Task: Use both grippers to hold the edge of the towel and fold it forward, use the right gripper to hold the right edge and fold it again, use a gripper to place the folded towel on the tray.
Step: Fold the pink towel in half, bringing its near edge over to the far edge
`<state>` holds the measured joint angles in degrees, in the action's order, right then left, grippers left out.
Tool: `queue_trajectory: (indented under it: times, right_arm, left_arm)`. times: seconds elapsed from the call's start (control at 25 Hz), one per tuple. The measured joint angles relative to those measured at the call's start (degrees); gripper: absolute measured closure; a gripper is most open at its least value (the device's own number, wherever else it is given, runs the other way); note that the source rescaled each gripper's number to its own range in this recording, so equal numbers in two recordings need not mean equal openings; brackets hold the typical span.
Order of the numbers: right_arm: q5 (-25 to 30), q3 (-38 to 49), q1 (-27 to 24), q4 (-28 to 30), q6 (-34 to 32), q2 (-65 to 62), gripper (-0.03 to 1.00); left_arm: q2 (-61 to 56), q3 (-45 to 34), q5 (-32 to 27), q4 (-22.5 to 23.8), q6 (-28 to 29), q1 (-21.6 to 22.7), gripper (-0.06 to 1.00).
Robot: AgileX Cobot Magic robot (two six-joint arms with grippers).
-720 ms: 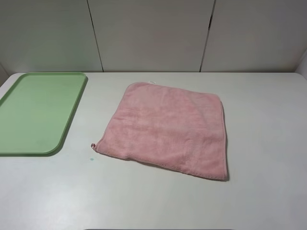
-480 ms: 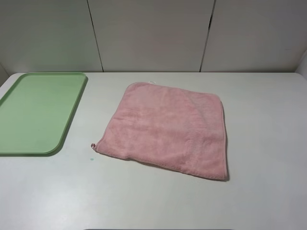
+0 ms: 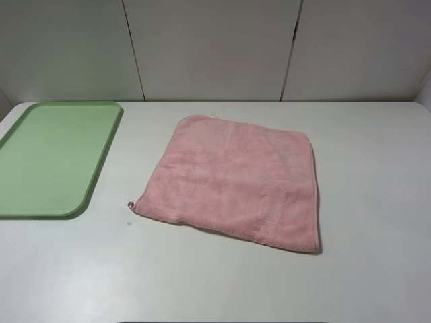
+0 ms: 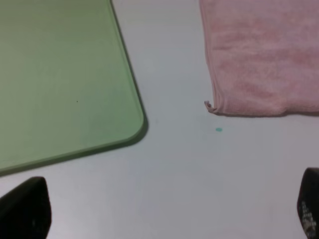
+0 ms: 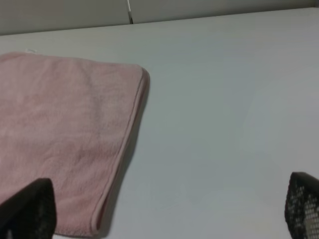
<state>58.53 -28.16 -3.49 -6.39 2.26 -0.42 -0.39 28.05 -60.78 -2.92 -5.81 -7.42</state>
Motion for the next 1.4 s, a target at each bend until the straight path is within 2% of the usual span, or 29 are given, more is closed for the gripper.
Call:
queue_trajectory:
  times: [1.4]
  right_arm:
    - [0.0,0.0,0.0,0.0,0.0,0.0,-0.03]
  left_arm:
    - [0.0,0.0,0.1,0.0,0.0,0.0,-0.06]
